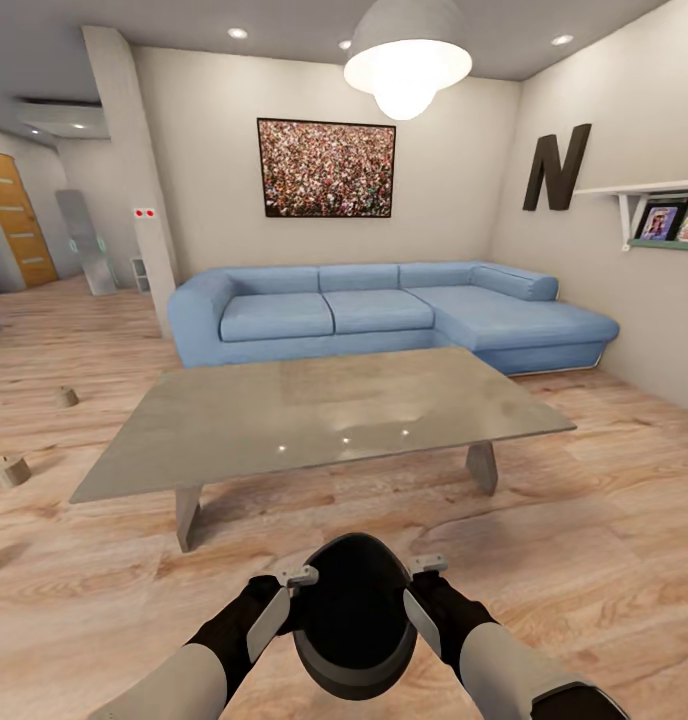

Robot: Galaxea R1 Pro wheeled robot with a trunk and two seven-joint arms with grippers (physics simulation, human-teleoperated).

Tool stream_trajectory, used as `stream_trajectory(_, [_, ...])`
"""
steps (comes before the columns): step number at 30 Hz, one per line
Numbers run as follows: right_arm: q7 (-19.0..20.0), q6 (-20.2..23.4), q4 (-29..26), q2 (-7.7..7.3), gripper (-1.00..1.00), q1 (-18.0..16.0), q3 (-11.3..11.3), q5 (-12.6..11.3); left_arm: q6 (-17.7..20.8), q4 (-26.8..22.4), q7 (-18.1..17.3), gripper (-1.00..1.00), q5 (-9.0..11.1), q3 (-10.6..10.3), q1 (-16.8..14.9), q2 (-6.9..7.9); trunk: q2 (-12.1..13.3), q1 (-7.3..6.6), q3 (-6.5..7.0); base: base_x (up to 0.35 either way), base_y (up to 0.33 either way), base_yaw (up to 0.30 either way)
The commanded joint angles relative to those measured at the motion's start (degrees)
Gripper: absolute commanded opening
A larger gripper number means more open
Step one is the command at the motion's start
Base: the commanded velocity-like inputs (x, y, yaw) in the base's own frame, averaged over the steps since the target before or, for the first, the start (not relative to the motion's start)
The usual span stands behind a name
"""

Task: Place each of the two pumpkins and all three candles from the living room inside a cabinet in the living room (use any cabinet), then make sure every cabinet is closed, and position the cauldron so it is next to a table in the living room.

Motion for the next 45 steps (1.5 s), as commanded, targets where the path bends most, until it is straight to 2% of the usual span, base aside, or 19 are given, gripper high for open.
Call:
stream_trajectory(1, [-0.3, -2.6, -3.1, 0.0, -1.0, -0.1, -0.2, -0.8, 0.5, -0.1, 0.5, -1.0, -0.7, 0.5, 0.0, 1.14, 0.0, 0.0, -0.05, 0.152, -0.002, 0.0])
stream_trajectory(13, [-0.3, -2.7, -3.1, 0.0, -1.0, -0.1, -0.2, -0.8, 0.6, -0.1, 0.6, -1.0, -0.8, 0.5, 0.0, 1.14, 0.0, 0.0, -0.05, 0.113, 0.0, 0.011])
stream_trajectory(31, [-0.3, -2.6, -3.2, 0.0, -1.0, -0.1, -0.2, -0.7, 0.6, -0.3, 1.1, -1.0, -0.9, 0.5, 0.0, 1.14, 0.0, 0.0, -0.05, 0.001, 0.0, 0.227])
stream_trajectory(39, [-0.2, -2.6, -3.2, 0.0, -1.0, -0.1, -0.2, -0.8, 0.5, -0.4, 1.1, -1.0, -0.9, 0.5, 0.0, 1.06, 0.0, 0.0, -0.05, 0.0, 0.0, 0.031])
stream_trajectory(40, [-0.4, -0.8, -0.2, 0.0, -1.0, -0.1, 0.4, -0.9, -0.2, -0.7, 0.7, -1.0, 1.3, -1.5, 0.0, 0.58, 0.0, 0.01, -0.06, 0.0, 0.0, 0.0])
stream_trajectory(45, [-0.4, -2.2, -1.0, 0.0, -1.0, -0.1, 0.8, -2.0, -1.4, -0.8, 1.1, -1.0, 0.0, -1.3, 0.0, 0.26, 0.0, 0.01, -0.06, 0.0, 0.0, 0.0])
